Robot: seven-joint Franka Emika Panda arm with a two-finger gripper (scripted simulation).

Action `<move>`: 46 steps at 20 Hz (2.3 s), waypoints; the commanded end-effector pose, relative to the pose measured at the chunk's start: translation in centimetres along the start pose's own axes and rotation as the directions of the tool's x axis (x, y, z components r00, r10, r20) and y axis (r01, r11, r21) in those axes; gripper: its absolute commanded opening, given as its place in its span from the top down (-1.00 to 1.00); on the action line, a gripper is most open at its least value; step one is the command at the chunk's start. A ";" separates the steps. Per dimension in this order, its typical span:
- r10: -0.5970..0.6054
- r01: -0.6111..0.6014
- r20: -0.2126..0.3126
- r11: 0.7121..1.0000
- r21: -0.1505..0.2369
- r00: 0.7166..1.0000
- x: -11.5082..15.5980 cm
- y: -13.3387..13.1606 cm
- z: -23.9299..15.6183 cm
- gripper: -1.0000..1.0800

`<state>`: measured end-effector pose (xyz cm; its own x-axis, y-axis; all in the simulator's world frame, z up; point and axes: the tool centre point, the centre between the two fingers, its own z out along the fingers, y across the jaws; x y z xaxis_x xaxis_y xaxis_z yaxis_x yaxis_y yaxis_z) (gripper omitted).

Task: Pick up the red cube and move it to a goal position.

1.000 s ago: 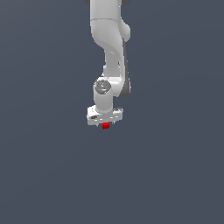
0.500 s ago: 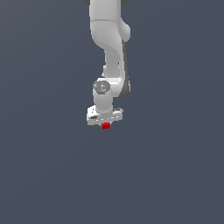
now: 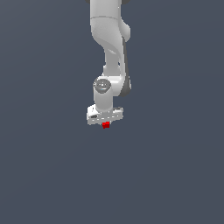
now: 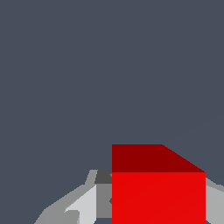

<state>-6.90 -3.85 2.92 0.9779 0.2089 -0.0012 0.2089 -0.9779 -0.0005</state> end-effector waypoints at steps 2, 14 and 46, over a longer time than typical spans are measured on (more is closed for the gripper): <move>0.000 0.000 -0.002 1.000 0.000 1.000 0.3 -0.2 -1.4 1.00; -0.001 0.001 -0.001 1.000 -0.001 1.000 2.1 -1.9 -11.4 1.00; -0.001 0.001 -0.001 1.000 0.000 1.000 8.3 -6.6 -41.7 1.00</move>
<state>-0.27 4.16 43.54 0.9777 0.2101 0.0004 0.2101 -0.9777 0.0000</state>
